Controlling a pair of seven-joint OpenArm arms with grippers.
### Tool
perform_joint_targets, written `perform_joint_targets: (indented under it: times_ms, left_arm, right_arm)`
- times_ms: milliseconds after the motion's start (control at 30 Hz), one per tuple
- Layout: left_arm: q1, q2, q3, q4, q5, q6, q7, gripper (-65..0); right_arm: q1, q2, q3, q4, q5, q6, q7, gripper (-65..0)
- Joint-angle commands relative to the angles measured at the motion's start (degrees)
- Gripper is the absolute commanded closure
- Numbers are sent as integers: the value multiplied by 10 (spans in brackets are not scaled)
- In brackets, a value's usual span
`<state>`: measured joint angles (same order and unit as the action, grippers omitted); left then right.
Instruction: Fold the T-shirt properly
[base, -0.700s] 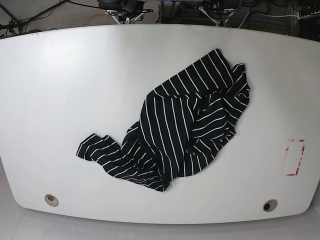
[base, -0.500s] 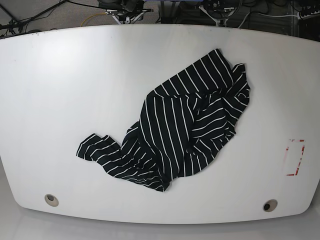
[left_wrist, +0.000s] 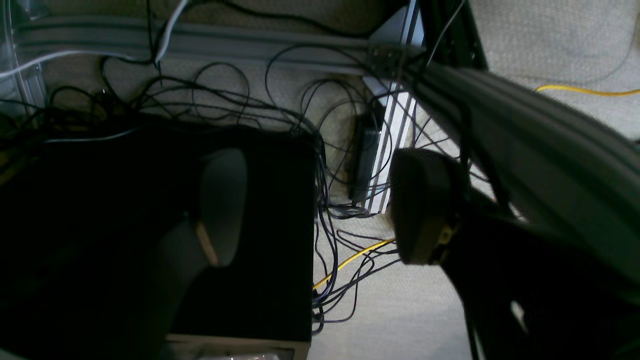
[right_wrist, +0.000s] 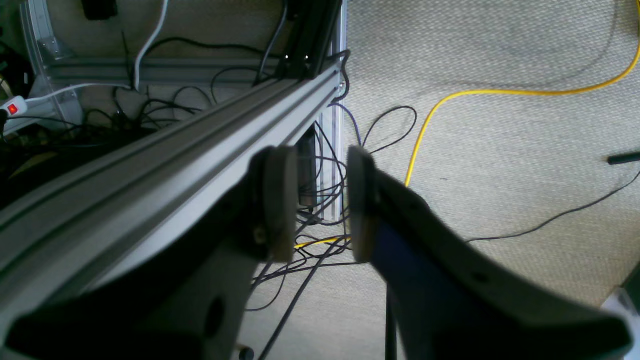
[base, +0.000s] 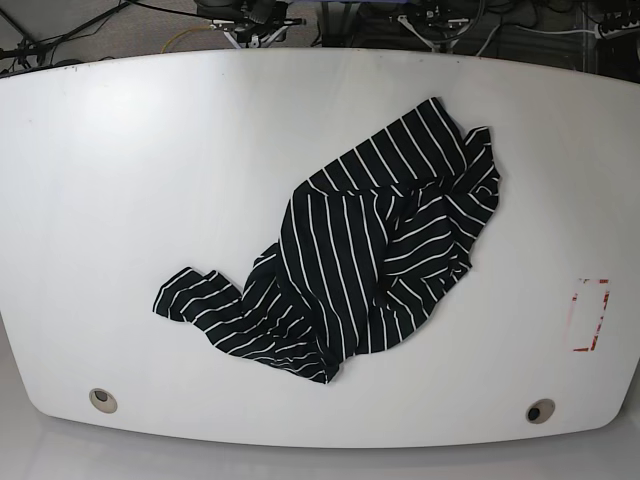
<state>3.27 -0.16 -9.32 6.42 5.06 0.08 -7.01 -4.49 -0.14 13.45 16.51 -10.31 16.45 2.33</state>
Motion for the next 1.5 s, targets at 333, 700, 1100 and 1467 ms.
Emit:
perform_joint_targets:
  times_ms: [333, 700, 1100, 1467]
  left_arm:
    - [0, 3, 3, -2, -5, -1, -4, -415]
    - [1, 3, 2, 1, -5, 1, -3, -417]
    - [-2, 4, 2, 0, -6, 1, 1, -415]
    - [-3, 2, 1, 2, -6, 1, 4, -413]
  right_arm:
    - [-2, 1, -2, 1, 0, 2, 3, -166]
    - [-4, 1, -3, 2, 2, 2, 3, -165]
    - [-6, 0, -3, 2, 0, 3, 1, -164]
    - [-8, 0, -5, 5, 1, 4, -2, -164]
